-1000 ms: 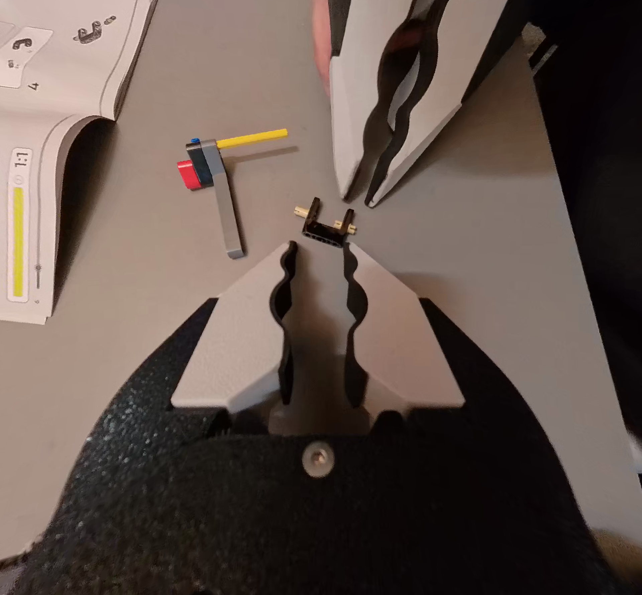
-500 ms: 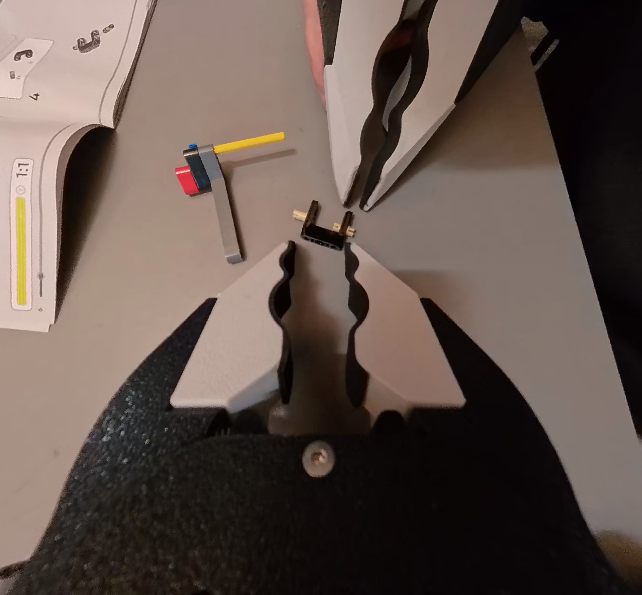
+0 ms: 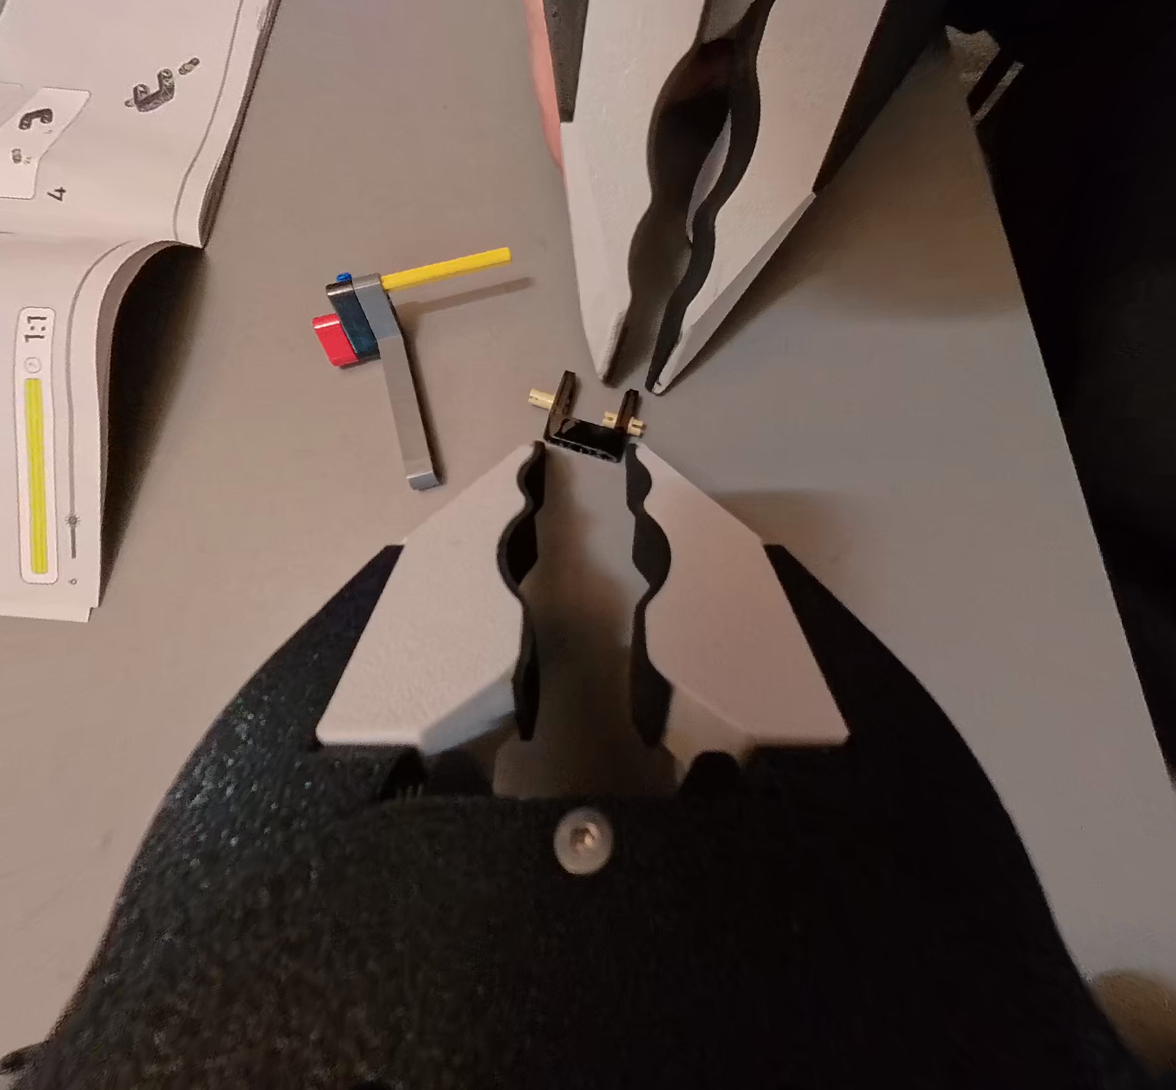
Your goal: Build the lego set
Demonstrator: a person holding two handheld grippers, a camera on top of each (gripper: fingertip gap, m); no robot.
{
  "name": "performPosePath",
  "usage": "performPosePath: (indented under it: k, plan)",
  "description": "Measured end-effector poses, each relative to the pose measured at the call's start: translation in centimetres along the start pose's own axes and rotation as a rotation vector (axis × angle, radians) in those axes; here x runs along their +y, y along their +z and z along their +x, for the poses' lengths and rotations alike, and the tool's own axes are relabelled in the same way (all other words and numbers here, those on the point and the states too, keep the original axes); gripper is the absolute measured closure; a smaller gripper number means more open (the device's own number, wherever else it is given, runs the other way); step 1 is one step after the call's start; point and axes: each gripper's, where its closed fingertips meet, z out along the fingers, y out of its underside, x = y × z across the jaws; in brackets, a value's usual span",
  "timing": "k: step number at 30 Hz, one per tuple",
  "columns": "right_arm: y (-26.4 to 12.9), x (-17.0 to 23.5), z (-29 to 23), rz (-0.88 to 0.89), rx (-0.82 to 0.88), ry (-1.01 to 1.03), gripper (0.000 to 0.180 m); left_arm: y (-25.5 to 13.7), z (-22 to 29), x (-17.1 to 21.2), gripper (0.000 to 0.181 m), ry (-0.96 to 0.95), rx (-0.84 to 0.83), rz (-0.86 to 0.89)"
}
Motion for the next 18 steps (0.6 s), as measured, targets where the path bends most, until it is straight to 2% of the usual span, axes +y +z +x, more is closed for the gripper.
performPosePath:
  k: [18]
  plan:
    - [0.79, -0.56, -0.21, 0.000, -0.055, 0.007, 0.176, 0.19, 0.16, -0.14, 0.163, 0.010, -0.008, 0.000]
